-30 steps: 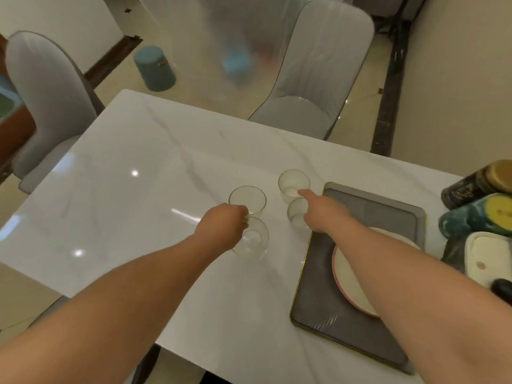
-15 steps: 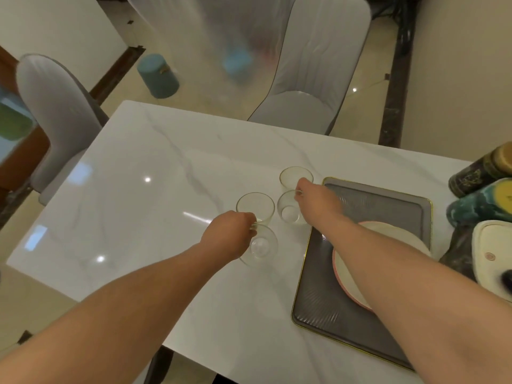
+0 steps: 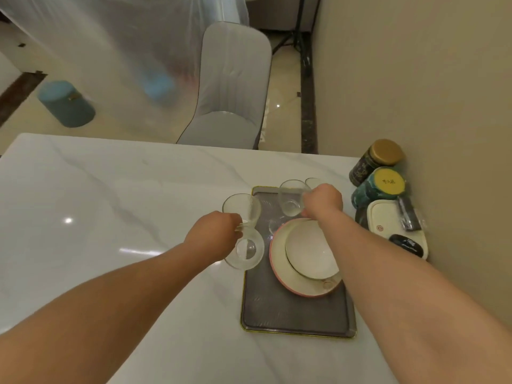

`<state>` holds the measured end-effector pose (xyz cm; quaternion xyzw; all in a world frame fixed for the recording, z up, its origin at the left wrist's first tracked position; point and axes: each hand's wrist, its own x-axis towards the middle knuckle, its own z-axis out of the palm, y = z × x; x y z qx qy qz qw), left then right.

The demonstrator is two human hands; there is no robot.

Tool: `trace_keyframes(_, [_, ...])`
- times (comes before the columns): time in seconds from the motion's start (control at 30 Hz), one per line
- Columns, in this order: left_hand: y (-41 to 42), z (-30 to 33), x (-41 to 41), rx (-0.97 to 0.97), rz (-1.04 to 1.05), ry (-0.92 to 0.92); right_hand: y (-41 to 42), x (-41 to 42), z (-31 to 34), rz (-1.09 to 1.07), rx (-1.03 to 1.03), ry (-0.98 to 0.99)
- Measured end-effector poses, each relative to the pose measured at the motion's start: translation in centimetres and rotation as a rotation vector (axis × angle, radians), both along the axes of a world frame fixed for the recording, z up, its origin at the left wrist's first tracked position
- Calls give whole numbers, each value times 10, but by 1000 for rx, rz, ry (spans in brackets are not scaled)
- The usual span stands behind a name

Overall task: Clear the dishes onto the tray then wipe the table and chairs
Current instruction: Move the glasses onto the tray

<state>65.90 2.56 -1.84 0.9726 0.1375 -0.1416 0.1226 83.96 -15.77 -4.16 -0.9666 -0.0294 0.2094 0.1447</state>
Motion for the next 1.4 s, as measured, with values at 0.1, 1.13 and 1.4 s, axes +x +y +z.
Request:
trace_keyframes(0.1, [-12,-2,1,-9,-11,6,-2,-3,8,-27,-14,72])
trace_keyframes(1.13, [-52,6,-39,29,55,78,-24,-13,12,55,182,-139])
trace_keyframes(1.4, [-76,4,-48,-35,-24,96,-63,-114,56,145,422,-180])
